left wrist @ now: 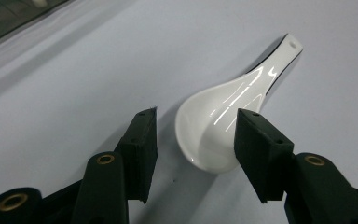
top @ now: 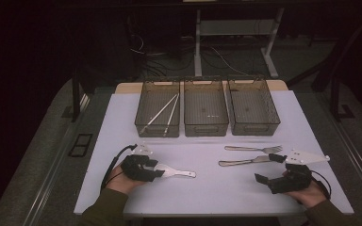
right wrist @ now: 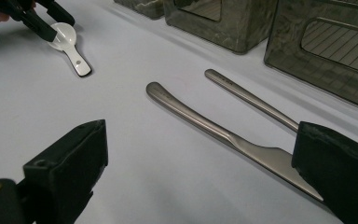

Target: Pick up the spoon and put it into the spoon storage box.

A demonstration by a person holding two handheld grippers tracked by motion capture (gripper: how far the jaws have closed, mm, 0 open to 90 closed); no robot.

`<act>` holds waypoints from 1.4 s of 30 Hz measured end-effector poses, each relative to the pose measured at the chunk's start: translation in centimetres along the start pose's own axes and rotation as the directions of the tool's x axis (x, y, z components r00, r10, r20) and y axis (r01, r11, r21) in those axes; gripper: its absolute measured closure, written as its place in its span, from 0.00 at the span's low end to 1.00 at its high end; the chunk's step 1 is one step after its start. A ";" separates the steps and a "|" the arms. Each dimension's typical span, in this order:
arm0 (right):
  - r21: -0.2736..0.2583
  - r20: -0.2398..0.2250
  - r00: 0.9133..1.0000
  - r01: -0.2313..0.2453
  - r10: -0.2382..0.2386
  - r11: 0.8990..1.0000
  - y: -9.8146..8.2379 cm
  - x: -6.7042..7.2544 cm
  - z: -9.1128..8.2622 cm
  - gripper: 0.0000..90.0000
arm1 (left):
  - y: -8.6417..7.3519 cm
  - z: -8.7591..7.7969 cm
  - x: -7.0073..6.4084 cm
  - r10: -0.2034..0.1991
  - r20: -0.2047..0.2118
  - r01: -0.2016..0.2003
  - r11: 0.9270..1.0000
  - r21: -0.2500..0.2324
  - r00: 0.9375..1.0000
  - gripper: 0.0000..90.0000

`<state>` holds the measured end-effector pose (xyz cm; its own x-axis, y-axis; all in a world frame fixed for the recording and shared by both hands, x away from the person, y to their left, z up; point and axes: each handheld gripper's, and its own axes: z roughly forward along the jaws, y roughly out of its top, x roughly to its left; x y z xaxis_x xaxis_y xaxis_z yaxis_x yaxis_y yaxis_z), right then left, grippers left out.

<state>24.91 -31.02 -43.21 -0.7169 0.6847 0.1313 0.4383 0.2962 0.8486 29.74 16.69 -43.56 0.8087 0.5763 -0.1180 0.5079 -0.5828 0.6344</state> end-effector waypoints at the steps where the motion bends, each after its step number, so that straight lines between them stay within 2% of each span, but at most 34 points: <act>1: 0.000 0.000 1.000 0.000 0.000 1.000 0.0 0.0 0.0 0.04 | 0.0 0.0 0.0 0.009 0.001 -0.009 1.000 0.007 1.000 0.54; 7: 0.000 0.000 1.000 0.000 0.000 1.000 0.0 0.0 0.0 0.04 | 0.1 0.3 -0.4 0.029 0.009 -0.029 0.999 0.027 1.000 0.55; 13: 0.000 0.001 1.000 0.001 -0.001 1.000 0.0 0.0 0.0 0.04 | 0.2 0.4 -0.9 0.067 0.016 -0.067 0.997 0.037 0.998 0.59; 16: 0.002 0.001 1.000 -0.001 0.001 1.000 0.0 0.0 0.0 0.04 | 0.2 0.5 -1.3 0.103 0.022 -0.104 0.993 0.054 0.994 0.64; 17: 0.002 0.001 1.000 -0.001 0.001 1.000 0.0 0.0 0.0 0.04 | 0.3 0.5 -1.5 0.125 0.006 -0.125 0.990 0.061 0.992 0.64; 18: 0.002 0.001 1.000 -0.001 0.001 1.000 0.0 0.0 0.0 0.04 | 0.3 0.6 -1.8 0.128 -0.006 -0.127 0.990 0.069 0.992 0.64; 19: 0.002 0.001 1.000 -0.001 0.001 1.000 0.0 0.0 0.0 0.04 | 0.4 0.6 -1.9 0.151 -0.012 -0.150 0.986 0.079 0.988 0.64; 26: 0.006 0.002 1.000 0.001 -0.001 1.000 0.0 0.0 0.1 0.04 | 0.4 0.3 -2.1 0.149 -0.013 -0.147 0.985 0.087 0.989 0.70; 31: 0.007 0.003 1.000 0.000 -0.001 1.000 0.0 0.0 0.1 0.04 | -0.1 -0.3 -2.1 0.156 0.003 -0.156 0.985 0.072 0.988 0.87; 36: 0.008 0.003 1.000 0.001 -0.001 1.000 0.0 0.0 0.1 0.04 | -0.1 -0.4 -2.3 0.163 -0.014 -0.162 0.984 0.076 0.986 0.87; 42: 0.006 0.002 1.000 0.002 -0.002 1.000 0.0 0.0 0.1 0.04 | -0.1 -0.5 -2.1 0.143 -0.008 -0.142 0.988 0.067 0.990 0.88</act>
<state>24.92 -30.99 -43.26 -0.7164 0.6858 0.1286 0.4404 0.3014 0.8457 27.85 15.77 -43.01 0.8704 0.4919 -0.0202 0.4069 -0.6955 0.5922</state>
